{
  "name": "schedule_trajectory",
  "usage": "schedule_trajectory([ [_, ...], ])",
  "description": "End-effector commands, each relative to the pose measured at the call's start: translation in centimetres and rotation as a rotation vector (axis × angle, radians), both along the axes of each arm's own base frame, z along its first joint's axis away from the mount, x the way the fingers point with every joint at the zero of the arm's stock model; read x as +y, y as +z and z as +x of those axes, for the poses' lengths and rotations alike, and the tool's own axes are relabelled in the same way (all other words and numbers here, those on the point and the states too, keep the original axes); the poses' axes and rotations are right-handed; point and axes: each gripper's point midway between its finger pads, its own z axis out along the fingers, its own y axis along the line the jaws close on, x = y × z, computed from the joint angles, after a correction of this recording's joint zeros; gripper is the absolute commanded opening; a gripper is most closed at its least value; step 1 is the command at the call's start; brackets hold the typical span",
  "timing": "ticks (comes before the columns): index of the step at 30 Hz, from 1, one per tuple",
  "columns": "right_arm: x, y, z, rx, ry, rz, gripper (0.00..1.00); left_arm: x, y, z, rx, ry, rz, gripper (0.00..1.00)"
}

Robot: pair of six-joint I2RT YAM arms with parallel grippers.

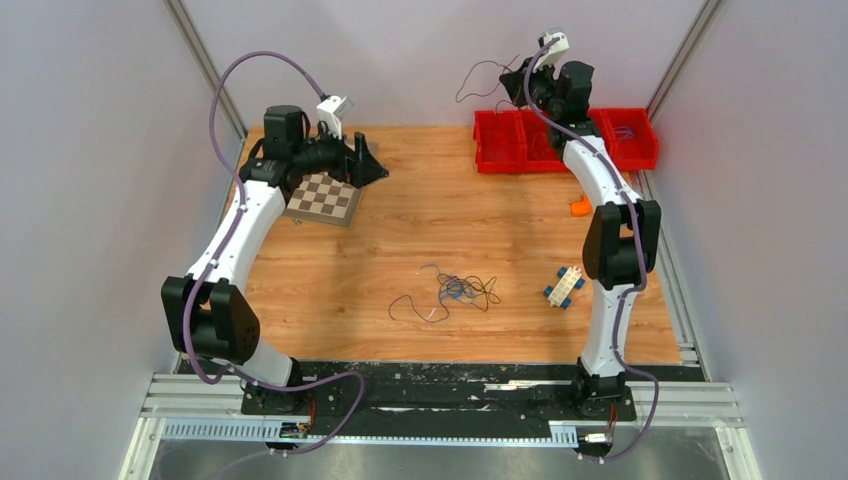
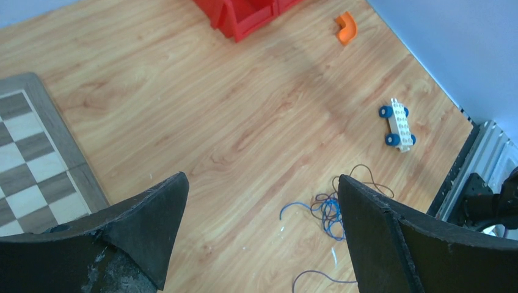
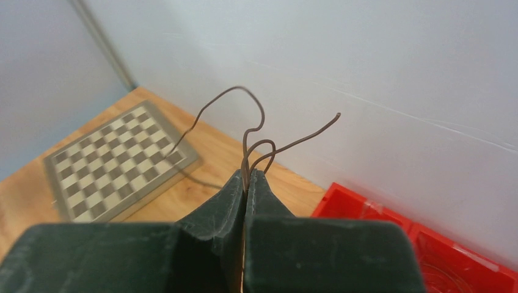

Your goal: Untangle the cables

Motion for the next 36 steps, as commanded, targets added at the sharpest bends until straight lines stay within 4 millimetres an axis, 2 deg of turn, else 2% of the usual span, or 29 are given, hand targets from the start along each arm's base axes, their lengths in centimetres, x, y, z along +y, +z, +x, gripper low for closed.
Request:
schedule_trajectory([
  [1, -2.1, 3.1, 3.8, -0.157, -0.150, 0.071, 0.00, 0.6, 0.2, -0.8, -0.026, -0.002, 0.031, 1.00],
  [6, -2.2, 1.5, 6.9, -0.209, -0.180, 0.116, 0.00, 1.2, -0.4, -0.8, -0.009, 0.005, 0.042, 1.00],
  [10, -2.8, -1.6, 8.6, -0.223, -0.228, 0.057, 0.00, 1.9, -0.6, -0.9, -0.004, 0.016, 0.052, 1.00],
  [12, -3.5, -3.0, 8.8, -0.217, -0.254, 0.010, 0.00, 2.4, -0.8, -0.9, 0.000, 0.022, 0.057, 1.00],
  [16, -4.0, -5.9, 8.2, -0.200, -0.265, -0.097, 0.00, 2.8, -1.1, -0.7, 0.013, 0.033, 0.051, 1.00],
  [22, -5.3, -8.1, 6.4, -0.173, -0.310, -0.200, 0.00, 2.6, -1.1, -0.3, 0.018, 0.027, 0.031, 1.00],
  [28, -7.9, -10.5, 5.1, -0.108, -0.457, -0.308, 0.00, 2.7, -1.4, -0.4, 0.023, 0.028, 0.035, 1.00],
  [32, -9.1, -11.3, 4.4, -0.099, -0.537, -0.358, 0.00, 2.8, -1.6, -0.4, 0.031, 0.033, 0.035, 1.00],
  [36, -9.3, -11.5, 4.4, -0.094, -0.550, -0.377, 0.00, 2.9, -1.8, -0.2, 0.037, 0.037, 0.033, 1.00],
])
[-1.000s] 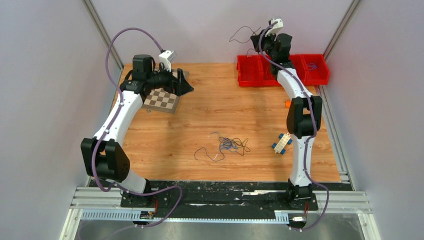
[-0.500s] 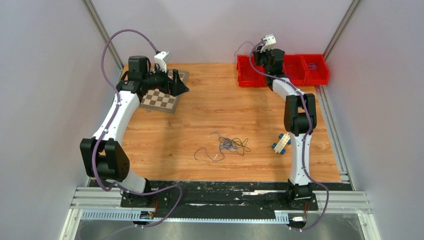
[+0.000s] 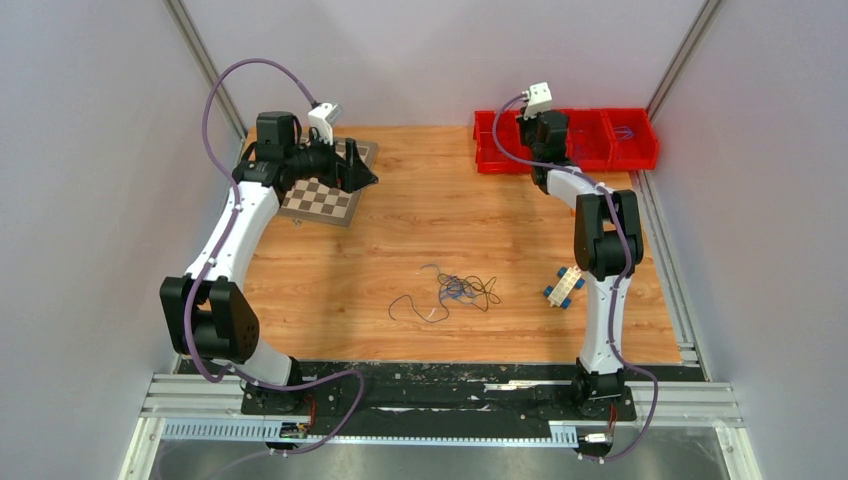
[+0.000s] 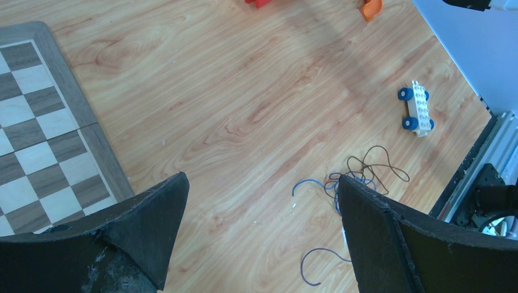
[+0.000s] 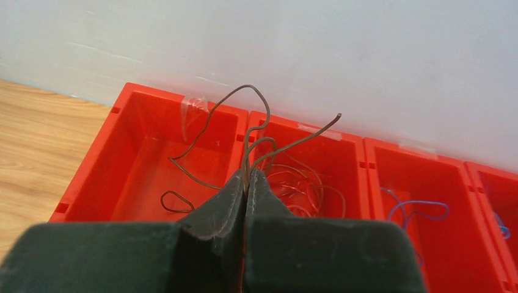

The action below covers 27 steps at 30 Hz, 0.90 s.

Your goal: Untangle the cables

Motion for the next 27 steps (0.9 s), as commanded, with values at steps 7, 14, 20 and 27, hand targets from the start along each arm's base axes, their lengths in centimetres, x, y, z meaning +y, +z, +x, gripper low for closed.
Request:
schedule_trajectory([
  [7, 3.4, 3.1, 1.6, -0.028, 0.096, -0.089, 0.00, 0.2, 0.6, 0.2, -0.022, -0.008, -0.011, 1.00],
  [14, 6.3, -0.1, 3.0, 0.042, 0.126, -0.122, 0.00, 0.7, 0.2, -0.1, -0.017, -0.006, 0.013, 1.00],
  [20, 7.5, -2.2, 3.9, 0.073, 0.134, -0.130, 0.00, 1.3, -0.5, -0.2, -0.003, 0.004, 0.013, 0.99],
  [27, 4.8, 0.7, 3.2, 0.050, 0.053, -0.017, 0.00, 1.7, -0.8, -0.1, 0.006, 0.014, 0.008, 0.99],
])
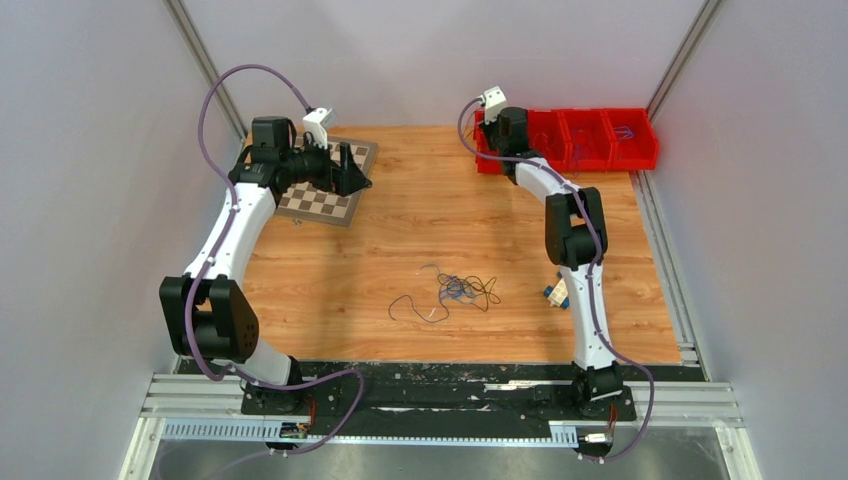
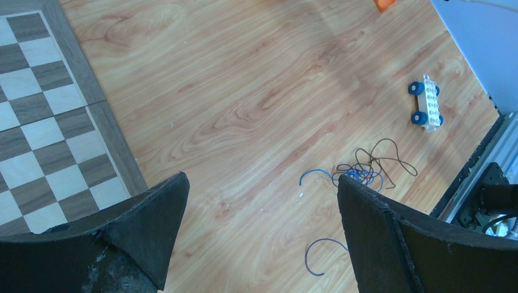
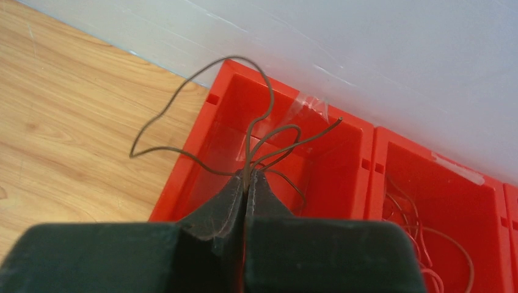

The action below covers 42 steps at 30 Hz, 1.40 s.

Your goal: Untangle the cables

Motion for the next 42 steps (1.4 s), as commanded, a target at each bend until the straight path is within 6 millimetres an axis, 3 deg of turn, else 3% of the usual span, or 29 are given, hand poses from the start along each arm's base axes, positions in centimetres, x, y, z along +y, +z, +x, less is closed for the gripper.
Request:
schedule_trajectory([
  [1, -2.8, 7.3, -0.2, -0.116, -0.056, 0.129, 0.00, 0.2, 0.6, 0.0, -0.032, -0.014, -0.008, 0.99],
  [6, -5.7, 10.6, -1.4, -0.178, -0.104, 0.189, 0.00, 0.1, 0.9, 0.3, -0.036, -0.022, -0.021, 0.99],
  [10, -6.9, 10.0, -1.9, -0.163, -0.132, 0.130, 0.00, 0.2, 1.2, 0.8, -0.052, -0.021, -0.012, 0.99],
  [16, -6.6, 7.9, -2.4, -0.104, -0.118, 0.033, 0.00, 0.1, 1.3, 1.0, -0.050, -0.028, -0.016, 0.99],
  [29, -3.8, 3.5, -1.3, 0.006, -0.073, -0.114, 0.00, 0.6, 0.9, 0.3, -0.051, -0.023, 0.000, 0.99],
  [37, -1.0, 1.9, 1.1, 0.001, -0.015, 0.019, 0.00, 0.9, 0.6, 0.3, -0.042, -0.017, -0.005, 0.99],
  [42, 0.8, 1.9, 1.7, -0.015, 0.059, 0.091, 0.00, 1.3, 0.4, 0.1, -0.030, -0.009, -0.003, 0.99],
])
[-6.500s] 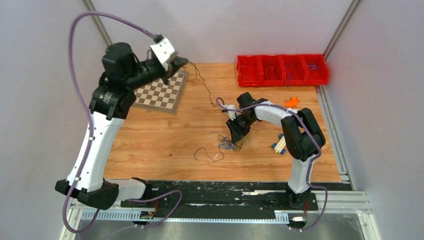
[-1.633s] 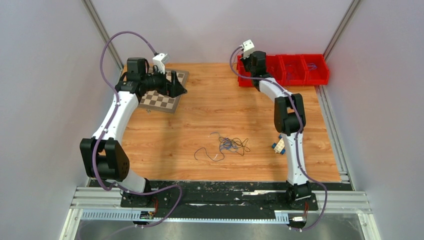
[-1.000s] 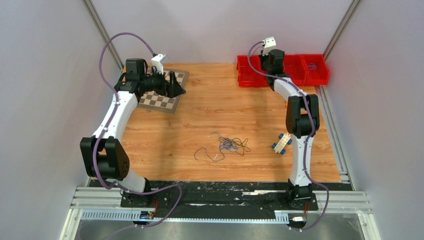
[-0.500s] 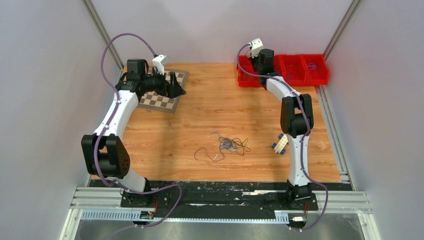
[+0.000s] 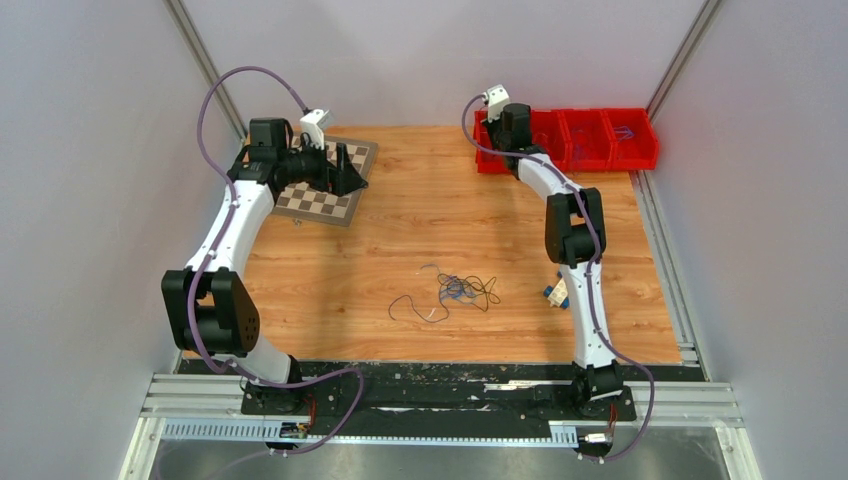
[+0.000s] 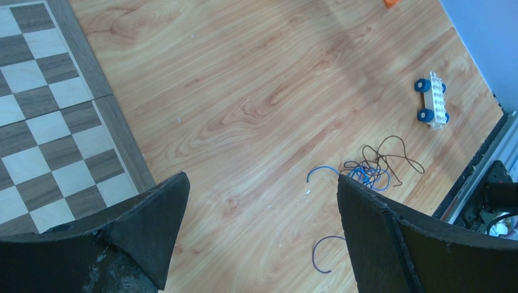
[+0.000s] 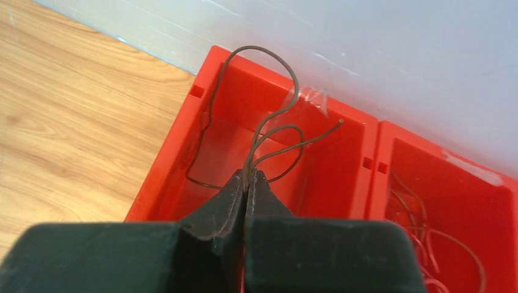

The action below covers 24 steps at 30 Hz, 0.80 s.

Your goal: Untangle the cables

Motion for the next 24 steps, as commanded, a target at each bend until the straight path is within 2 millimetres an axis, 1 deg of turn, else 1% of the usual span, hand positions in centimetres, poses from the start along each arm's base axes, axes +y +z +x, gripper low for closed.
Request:
schedule_trajectory([
  [1, 1.8, 2.7, 1.1, -0.071, 0.060, 0.112, 0.00, 0.4, 1.3, -0.5, -0.040, -0.006, -0.005, 0.99],
  [4, 1.6, 2.3, 1.4, -0.073, 0.059, 0.156, 0.00, 0.4, 1.1, -0.6, -0.032, -0.007, -0.007, 0.99],
  [8, 0.5, 1.3, 1.5, -0.047, 0.043, 0.204, 0.00, 0.4, 1.1, -0.7, -0.031, -0.008, -0.007, 0.99],
  [10, -0.1, 1.0, 1.2, -0.035, 0.034, 0.201, 0.05, 0.4, 1.1, -0.8, -0.031, -0.009, -0.005, 0.99],
  [11, -0.3, 0.7, 0.9, -0.022, 0.033, 0.197, 0.15, 0.4, 1.2, -0.8, -0.032, -0.010, -0.005, 0.99],
  [12, -0.4, 1.3, 0.7, -0.027, 0.038, 0.196, 0.20, 0.4, 1.1, -0.8, -0.031, -0.010, -0.005, 0.99],
  [13, -0.5, 1.4, 0.2, -0.018, 0.044, 0.194, 0.30, 0.4, 1.2, -0.8, -0.032, -0.011, -0.006, 0.99],
  [16, -0.4, 2.9, -0.8, -0.022, 0.070, 0.185, 0.43, 0.3, 1.2, -0.7, -0.029, -0.016, -0.016, 0.99],
  [19, -0.1, 5.3, -1.9, -0.041, 0.110, 0.188, 0.53, 0.1, 1.3, -0.6, -0.034, -0.020, -0.026, 0.99],
  [22, 0.4, 7.2, -3.2, -0.052, 0.163, 0.183, 0.68, 0.1, 1.4, -0.5, -0.039, -0.024, -0.030, 0.99],
  [24, 0.6, 8.5, -4.2, -0.061, 0.200, 0.183, 0.76, 0.0, 1.4, -0.5, -0.029, -0.020, -0.042, 0.99],
])
